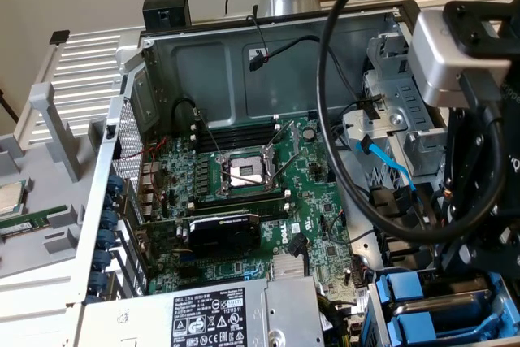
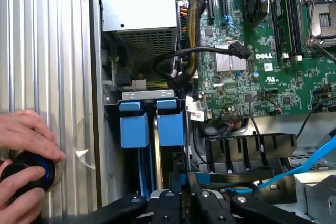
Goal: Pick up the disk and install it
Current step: 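Insert the second disk wire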
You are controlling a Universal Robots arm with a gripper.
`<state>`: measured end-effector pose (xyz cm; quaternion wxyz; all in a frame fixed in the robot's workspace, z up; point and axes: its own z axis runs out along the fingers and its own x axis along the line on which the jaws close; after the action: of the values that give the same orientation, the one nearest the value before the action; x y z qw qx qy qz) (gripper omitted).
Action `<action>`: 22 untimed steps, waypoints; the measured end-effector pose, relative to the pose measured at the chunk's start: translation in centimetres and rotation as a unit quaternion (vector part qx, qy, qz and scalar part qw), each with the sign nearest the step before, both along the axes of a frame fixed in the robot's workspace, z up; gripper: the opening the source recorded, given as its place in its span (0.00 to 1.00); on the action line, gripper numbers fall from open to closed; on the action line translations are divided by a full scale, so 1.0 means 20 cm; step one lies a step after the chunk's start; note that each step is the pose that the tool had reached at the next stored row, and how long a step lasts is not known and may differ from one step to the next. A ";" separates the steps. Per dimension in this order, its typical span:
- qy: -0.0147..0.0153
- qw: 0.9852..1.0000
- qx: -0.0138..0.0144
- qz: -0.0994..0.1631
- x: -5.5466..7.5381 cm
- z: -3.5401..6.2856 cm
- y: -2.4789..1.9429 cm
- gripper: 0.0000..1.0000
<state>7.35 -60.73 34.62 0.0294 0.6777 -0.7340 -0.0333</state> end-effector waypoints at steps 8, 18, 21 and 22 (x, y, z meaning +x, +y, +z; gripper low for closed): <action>0.002 1.000 0.000 0.002 0.01 -0.005 0.001 0.16; 0.007 1.000 0.001 0.002 0.02 -0.009 0.001 0.16; 0.008 1.000 0.001 0.002 0.02 -0.009 0.000 0.16; 0.009 1.000 0.001 0.002 0.02 -0.010 0.000 0.16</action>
<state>7.70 -60.72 34.43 0.0350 0.6786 -0.7326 -0.0402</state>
